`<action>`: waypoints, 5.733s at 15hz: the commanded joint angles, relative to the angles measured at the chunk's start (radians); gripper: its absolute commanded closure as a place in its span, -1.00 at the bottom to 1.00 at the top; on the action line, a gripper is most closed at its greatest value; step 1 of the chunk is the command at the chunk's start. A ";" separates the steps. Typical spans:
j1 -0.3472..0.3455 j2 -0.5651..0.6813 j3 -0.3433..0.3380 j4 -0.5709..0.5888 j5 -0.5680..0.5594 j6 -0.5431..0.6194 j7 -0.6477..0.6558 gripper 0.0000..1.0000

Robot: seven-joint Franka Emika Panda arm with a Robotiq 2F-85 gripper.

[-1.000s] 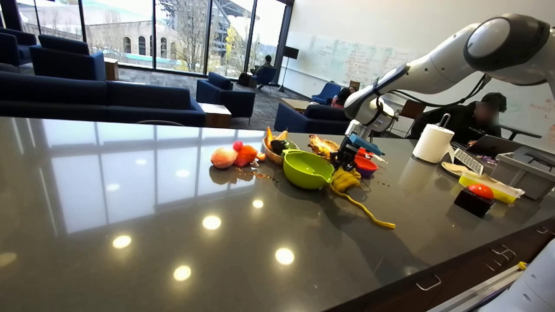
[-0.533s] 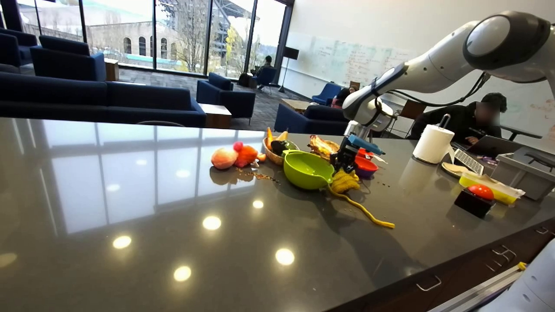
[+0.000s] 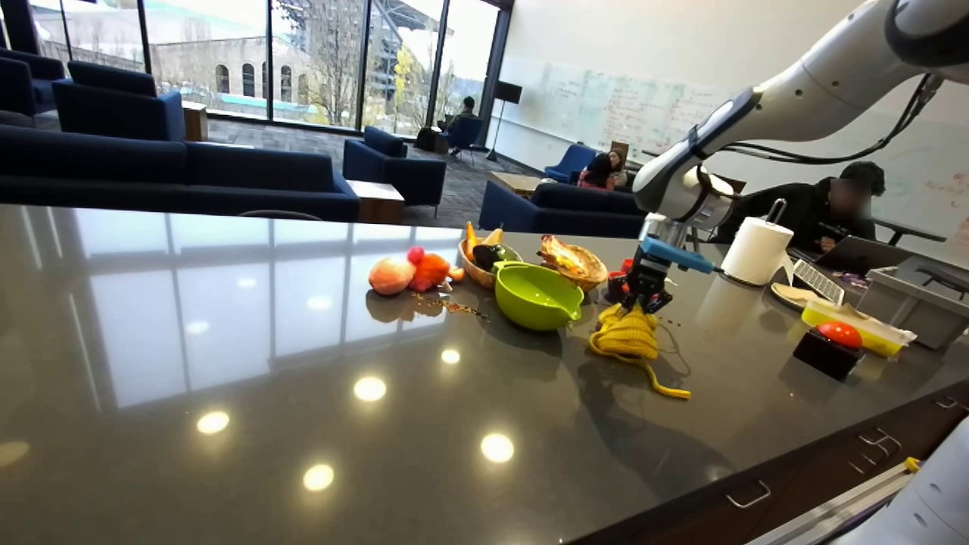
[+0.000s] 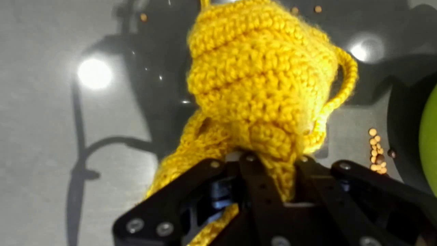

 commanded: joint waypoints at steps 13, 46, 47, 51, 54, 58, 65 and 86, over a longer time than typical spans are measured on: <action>0.038 -0.532 -0.040 -0.541 -0.133 0.027 0.378 0.92; 0.059 0.010 0.128 -0.124 0.183 0.100 0.030 0.92; 0.064 0.025 0.136 -0.096 0.188 0.099 0.015 0.92; 0.078 0.082 0.141 0.017 0.157 0.069 -0.011 0.92; 0.088 0.095 0.126 0.050 0.139 0.044 0.015 0.92; 0.101 0.063 0.092 0.019 0.114 0.071 0.071 0.92; 0.081 0.117 0.052 0.100 0.052 0.140 0.057 0.92; 0.240 -0.245 -0.034 -0.076 -0.238 0.145 0.431 0.92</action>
